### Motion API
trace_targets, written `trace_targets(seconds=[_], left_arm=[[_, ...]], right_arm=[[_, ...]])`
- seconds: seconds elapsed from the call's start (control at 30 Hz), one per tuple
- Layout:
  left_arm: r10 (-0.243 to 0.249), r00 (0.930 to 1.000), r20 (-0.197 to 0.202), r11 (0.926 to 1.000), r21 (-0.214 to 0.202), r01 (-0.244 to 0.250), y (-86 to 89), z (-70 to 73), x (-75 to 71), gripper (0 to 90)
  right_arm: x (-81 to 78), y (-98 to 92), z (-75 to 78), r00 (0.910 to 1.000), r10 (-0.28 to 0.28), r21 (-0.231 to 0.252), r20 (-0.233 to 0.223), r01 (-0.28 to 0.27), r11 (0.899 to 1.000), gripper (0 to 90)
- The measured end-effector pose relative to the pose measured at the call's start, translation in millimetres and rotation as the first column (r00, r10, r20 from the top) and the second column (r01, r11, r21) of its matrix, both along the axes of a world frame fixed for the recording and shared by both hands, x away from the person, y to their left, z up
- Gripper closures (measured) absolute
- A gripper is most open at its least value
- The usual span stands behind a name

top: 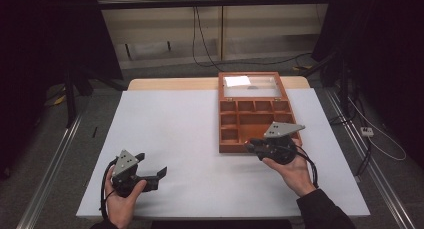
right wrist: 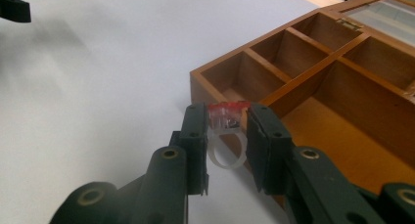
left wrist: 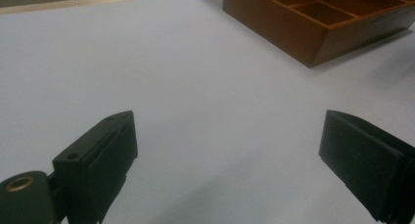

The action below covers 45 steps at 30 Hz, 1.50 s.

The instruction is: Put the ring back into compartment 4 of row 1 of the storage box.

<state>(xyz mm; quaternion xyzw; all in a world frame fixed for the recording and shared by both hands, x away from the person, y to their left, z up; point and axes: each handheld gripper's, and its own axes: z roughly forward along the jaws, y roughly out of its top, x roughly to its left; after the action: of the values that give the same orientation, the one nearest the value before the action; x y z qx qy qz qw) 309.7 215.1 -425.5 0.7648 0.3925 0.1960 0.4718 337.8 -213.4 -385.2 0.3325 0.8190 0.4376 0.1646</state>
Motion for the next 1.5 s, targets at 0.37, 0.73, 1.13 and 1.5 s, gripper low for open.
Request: trace_targets(seconds=[0.37,0.73,1.13,1.5], left_arm=[[0.0,1.0,-0.001,1.0,-0.002,0.0,0.1,0.0,0.1,7.2],[0.006,1.0,0.001,1.0,-0.003,-0.006,0.5,-0.1,0.0,7.0],[0.004,1.0,0.001,1.0,-0.004,-0.004,0.2,-0.1,-0.1,7.0],[0.005,1.0,0.003,1.0,0.0,-0.005,0.3,0.2,-0.1,6.9]], right_arm=[[6.0,-10.0,13.5,0.9994,-0.024,0.005,0.024,0.023,1.0,70.3],[18.2,-21.6,29.4,0.9965,-0.068,-0.024,0.049,0.07,0.997,70.3],[29.8,-34.7,35.1,0.9921,-0.109,-0.025,0.062,0.111,0.994,70.4],[37.2,-40.6,41.6,0.9881,-0.139,-0.04,0.067,0.142,0.989,70.4]])
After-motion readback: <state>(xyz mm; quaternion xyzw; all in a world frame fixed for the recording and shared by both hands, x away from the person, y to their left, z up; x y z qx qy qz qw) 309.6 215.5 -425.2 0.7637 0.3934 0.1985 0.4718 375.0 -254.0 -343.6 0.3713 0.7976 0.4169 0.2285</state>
